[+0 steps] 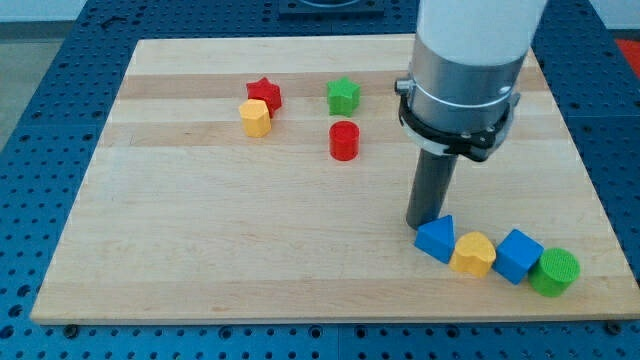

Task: Move your arm towards the red circle

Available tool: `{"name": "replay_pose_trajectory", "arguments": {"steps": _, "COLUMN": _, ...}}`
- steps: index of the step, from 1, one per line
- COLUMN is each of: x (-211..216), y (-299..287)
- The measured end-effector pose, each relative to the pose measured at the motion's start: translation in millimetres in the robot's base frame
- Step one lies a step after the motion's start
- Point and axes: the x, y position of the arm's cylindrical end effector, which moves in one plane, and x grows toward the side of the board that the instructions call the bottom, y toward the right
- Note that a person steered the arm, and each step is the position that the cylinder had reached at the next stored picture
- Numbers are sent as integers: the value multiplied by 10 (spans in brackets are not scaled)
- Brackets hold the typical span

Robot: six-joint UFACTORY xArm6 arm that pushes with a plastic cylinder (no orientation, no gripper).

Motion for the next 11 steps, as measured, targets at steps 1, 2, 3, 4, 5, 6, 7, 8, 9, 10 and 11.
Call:
{"name": "replay_pose_trajectory", "arguments": {"steps": 1, "x": 83, "y": 81}}
{"name": "replay_pose_trajectory", "arguments": {"steps": 2, "x": 131, "y": 119}}
{"name": "replay_pose_trajectory", "arguments": {"steps": 3, "x": 91, "y": -120}}
{"name": "replay_pose_trajectory", "arguments": {"steps": 4, "x": 73, "y": -824}}
{"name": "replay_pose_trajectory", "arguments": {"steps": 5, "x": -216, "y": -1457}}
{"name": "replay_pose_trajectory", "arguments": {"steps": 6, "x": -799, "y": -1595}}
{"name": "replay_pose_trajectory", "arguments": {"steps": 7, "x": -1217, "y": -1454}}
{"name": "replay_pose_trajectory", "arguments": {"steps": 8, "x": -1251, "y": -1346}}
{"name": "replay_pose_trajectory", "arguments": {"steps": 9, "x": -1253, "y": -1319}}
{"name": "replay_pose_trajectory", "arguments": {"steps": 10, "x": -1253, "y": -1011}}
{"name": "replay_pose_trajectory", "arguments": {"steps": 11, "x": -1227, "y": -621}}
